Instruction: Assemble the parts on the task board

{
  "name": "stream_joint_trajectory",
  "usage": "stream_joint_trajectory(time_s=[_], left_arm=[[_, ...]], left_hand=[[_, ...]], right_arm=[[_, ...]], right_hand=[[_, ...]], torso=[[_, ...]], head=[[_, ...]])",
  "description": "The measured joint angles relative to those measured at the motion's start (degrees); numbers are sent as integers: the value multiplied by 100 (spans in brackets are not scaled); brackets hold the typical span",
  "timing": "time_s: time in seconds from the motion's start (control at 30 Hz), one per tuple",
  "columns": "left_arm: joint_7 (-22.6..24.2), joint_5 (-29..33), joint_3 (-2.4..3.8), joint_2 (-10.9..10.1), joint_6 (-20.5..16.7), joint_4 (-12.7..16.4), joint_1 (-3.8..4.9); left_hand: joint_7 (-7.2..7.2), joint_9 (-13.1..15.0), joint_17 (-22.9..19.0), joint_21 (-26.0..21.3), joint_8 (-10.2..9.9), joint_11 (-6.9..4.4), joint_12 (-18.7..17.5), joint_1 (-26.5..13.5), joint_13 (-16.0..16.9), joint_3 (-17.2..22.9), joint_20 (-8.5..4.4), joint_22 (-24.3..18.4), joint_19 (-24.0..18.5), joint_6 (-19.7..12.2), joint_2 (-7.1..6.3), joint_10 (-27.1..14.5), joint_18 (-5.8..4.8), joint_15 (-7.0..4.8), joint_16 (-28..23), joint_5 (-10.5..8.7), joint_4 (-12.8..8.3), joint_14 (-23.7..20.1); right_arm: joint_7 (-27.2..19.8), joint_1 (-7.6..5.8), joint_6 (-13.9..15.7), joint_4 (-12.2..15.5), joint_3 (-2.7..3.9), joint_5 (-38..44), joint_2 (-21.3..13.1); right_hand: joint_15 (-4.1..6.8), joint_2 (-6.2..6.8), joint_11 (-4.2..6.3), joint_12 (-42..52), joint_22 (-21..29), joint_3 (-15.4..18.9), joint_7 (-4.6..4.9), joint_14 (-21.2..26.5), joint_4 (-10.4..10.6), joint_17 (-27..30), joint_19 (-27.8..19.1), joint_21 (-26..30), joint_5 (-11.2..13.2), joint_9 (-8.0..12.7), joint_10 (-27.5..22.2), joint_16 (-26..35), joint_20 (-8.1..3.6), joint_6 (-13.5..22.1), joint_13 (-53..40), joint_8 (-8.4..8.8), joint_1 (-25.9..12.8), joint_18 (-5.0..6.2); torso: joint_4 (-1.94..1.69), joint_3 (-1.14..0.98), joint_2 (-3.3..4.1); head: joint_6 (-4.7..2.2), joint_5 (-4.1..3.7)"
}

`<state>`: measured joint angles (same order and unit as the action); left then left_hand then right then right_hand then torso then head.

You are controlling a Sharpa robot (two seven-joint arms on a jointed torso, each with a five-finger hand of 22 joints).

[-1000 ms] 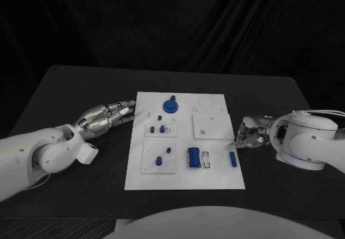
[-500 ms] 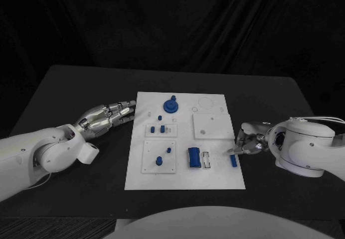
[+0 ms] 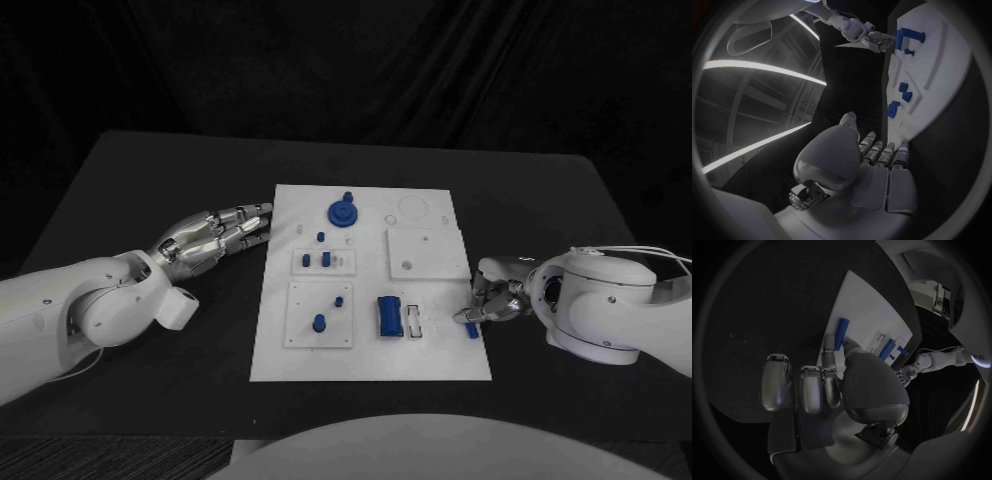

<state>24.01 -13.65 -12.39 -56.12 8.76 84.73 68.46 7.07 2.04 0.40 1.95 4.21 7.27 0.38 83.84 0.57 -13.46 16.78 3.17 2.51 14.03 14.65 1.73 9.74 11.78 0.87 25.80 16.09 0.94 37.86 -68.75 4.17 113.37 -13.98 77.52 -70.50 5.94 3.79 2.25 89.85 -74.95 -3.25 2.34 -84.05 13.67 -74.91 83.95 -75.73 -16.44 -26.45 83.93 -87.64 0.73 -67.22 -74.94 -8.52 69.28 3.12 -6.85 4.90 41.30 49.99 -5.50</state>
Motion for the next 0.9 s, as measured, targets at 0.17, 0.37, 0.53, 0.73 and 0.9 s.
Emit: stream_joint_trajectory(time_s=[0.17, 0.37, 0.53, 0.73, 0.9], left_arm=[[0, 1, 1, 1, 0, -2, -6], [1, 2, 1, 1, 1, -2, -8], [0, 3, 1, -5, 1, 2, -11], [0, 3, 2, -8, 1, 5, -14], [-2, 3, 2, -9, 1, 4, -17]], left_hand=[[0, 0, 0, 0, 0, 0, 0, 0, 0, 6, 0, -1, 0, 0, 0, 0, 0, 0, 0, 0, -6, 0], [0, 0, -1, 0, 0, 20, 0, 0, 0, 6, 0, -2, 0, 0, 0, 20, 0, 0, 0, 0, -6, 0], [0, -1, -1, 0, 0, 20, 0, 0, 0, 6, 0, -2, 0, 0, 0, 21, 0, 0, 0, 0, -6, 0], [21, -1, -1, 0, 0, 20, 0, 22, 0, 6, -1, -2, 0, -21, 23, 21, 0, 0, 0, 0, -6, 0], [21, -1, -1, -1, 0, 20, 0, 22, -1, 6, -1, -3, 0, -21, 23, 21, 0, 0, 0, 0, -6, 0]], right_arm=[[-35, 37, 70, -32, 11, -49, 83], [-123, 60, 166, -34, 18, -120, 124], [-162, 74, 246, -27, 11, -171, 114], [-230, 86, 386, 65, 5, -346, 53], [-316, 91, 531, 165, -2, -683, 10]], right_hand=[[-22, -11, -17, 0, 0, -130, 60, 20, -130, 0, 0, 18, -561, -746, 16, 0, 0, 63, 0, 4, 140, 0], [-67, 40, -58, 0, 1, -330, 114, 22, -242, 0, 0, 41, -1999, -932, 14, 0, 0, 118, 1, 10, 299, 0], [-106, 110, -94, 0, 1, -419, 135, 22, -154, 0, 0, 41, -2796, -1338, 10, 0, 0, 139, 1, 87, 380, 0], [-109, 459, -154, 0, 2, -1522, 127, 22, 239, 0, -11, 41, -1786, -1316, 8, 0, 51, 208, 2, 260, 174, -1], [-109, 509, -154, 0, 2, -1874, 133, 22, -8, 0, -11, 41, -1761, -124, 8, 0, 51, 216, 2, 219, -55, 0]], torso=[[-1, 0, 3], [-2, 0, 3], [-1, 0, 2], [-1, -1, 1], [1, -2, -1]], head=[[0, -1], [0, 9], [0, 30], [0, 39], [0, 36]])
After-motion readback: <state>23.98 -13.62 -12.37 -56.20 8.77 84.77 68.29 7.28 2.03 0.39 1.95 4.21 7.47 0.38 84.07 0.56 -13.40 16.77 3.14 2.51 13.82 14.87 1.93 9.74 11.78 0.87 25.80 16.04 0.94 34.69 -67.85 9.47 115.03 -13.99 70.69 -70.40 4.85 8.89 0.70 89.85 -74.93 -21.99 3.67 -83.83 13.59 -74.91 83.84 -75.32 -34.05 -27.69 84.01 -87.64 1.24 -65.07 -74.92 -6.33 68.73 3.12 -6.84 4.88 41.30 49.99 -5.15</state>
